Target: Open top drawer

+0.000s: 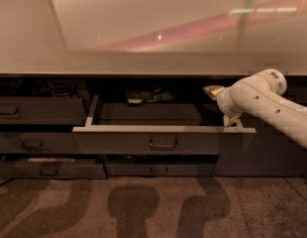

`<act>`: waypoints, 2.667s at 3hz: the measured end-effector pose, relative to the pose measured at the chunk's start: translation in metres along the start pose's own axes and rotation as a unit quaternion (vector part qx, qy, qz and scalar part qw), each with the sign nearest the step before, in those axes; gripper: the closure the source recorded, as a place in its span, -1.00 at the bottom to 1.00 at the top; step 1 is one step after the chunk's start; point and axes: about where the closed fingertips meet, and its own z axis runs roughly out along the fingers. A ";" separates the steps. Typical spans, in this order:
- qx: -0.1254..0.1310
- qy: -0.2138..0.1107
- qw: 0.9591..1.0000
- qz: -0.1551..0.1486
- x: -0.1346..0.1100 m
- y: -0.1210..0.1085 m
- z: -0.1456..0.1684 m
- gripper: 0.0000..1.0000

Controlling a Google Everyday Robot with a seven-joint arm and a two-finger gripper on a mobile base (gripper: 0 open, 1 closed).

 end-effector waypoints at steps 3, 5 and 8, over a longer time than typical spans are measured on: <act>0.029 -0.012 0.998 -0.060 -0.019 0.029 -0.022 -1.00; 0.056 -0.041 0.994 -0.082 -0.056 0.056 -0.020 -1.00; 0.053 -0.046 0.993 -0.096 -0.072 0.085 -0.019 -1.00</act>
Offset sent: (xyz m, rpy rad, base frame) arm -0.1319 -0.0041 -0.0595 -0.0731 -0.0635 0.2606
